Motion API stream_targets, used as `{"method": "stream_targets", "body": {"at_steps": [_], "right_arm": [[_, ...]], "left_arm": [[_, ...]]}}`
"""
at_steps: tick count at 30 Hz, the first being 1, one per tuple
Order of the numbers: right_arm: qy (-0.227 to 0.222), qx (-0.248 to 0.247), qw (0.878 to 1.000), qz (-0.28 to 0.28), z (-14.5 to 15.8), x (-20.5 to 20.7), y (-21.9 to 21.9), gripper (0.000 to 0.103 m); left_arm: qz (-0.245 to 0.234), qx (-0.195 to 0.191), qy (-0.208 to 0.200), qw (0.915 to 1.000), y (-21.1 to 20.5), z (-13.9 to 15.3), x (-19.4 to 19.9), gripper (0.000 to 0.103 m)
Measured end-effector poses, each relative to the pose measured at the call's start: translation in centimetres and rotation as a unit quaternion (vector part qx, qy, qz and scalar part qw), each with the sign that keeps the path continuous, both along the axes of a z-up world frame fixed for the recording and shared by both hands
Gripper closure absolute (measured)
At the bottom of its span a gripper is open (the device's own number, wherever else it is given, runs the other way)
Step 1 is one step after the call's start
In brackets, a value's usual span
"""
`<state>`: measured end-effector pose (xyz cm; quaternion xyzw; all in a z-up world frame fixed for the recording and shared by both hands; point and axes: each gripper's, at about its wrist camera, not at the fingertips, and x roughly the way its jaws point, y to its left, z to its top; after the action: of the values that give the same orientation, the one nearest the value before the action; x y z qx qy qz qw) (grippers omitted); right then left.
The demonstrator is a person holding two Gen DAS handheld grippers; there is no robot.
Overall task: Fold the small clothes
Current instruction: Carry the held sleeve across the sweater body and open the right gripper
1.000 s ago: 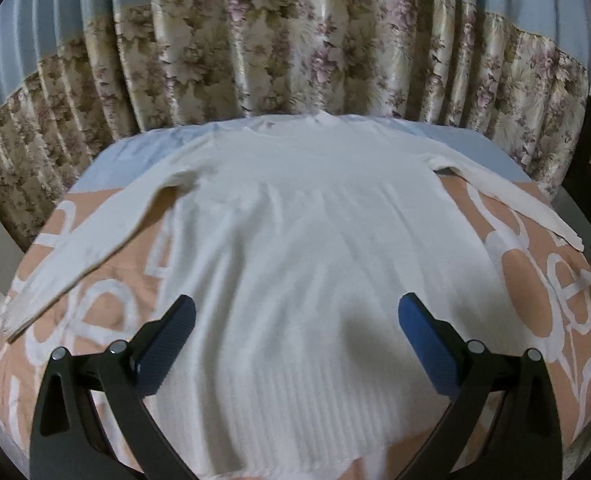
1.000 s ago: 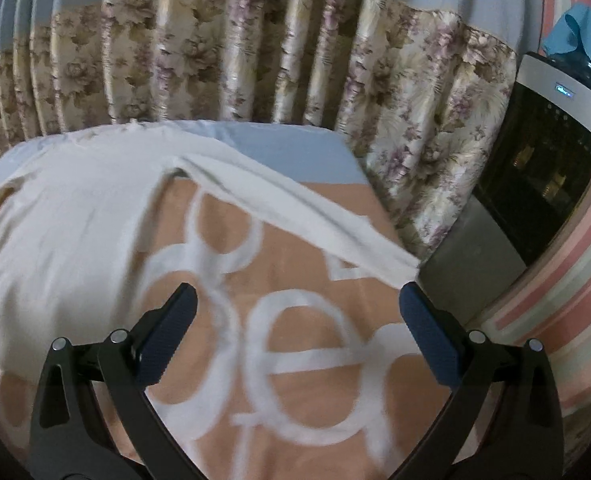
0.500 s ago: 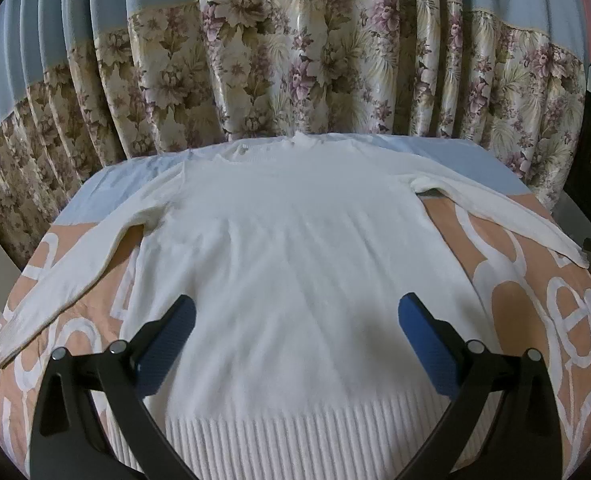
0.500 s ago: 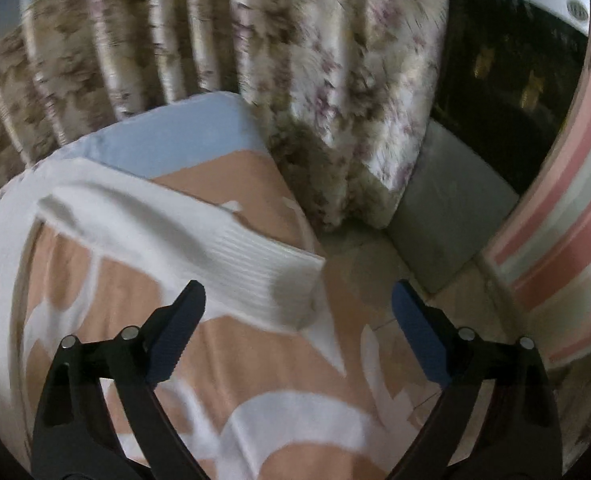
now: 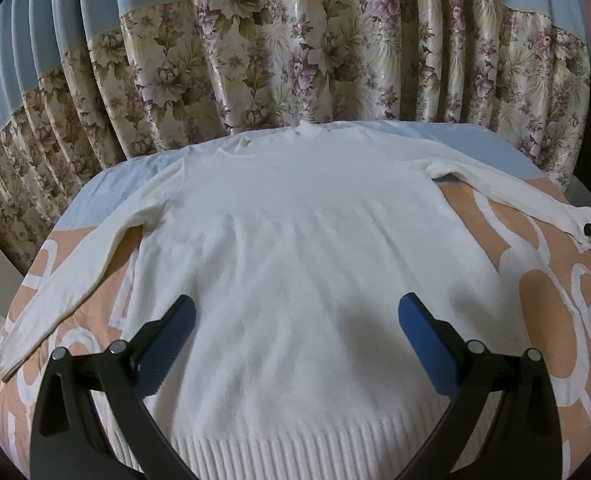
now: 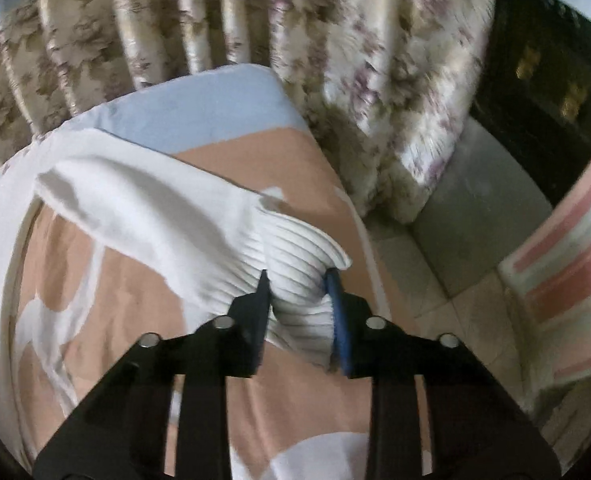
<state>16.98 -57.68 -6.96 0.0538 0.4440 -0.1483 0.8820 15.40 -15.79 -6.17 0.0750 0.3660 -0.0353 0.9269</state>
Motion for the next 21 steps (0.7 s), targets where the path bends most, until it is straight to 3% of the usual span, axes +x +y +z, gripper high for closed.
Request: {"method": "stream_targets", "body": {"at_steps": [8,12,17,21], "right_arm": [[-0.036,0.019,0.999,0.001,3.3,0.8,1.0,0.080],[-0.048,0.040,0.998,0.026,5.2,2.8,3.8,0.081],[-0.062,0.099,0.992,0.049,6.3,5.5,8.1,0.081],[-0.068,0.118,0.987,0.083,6.8,9.1,13.6,0.081]], "left_arm": [[0.004,0.005,-0.008,1.0000,1.5,0.0,3.0,0.002],[0.009,-0.003,-0.012,0.9999,2.6,0.3,4.8,0.002],[0.014,-0.002,-0.017,0.9998,3.9,0.4,6.8,0.002],[0.017,0.003,-0.017,0.9997,5.4,0.1,8.3,0.002]]}}
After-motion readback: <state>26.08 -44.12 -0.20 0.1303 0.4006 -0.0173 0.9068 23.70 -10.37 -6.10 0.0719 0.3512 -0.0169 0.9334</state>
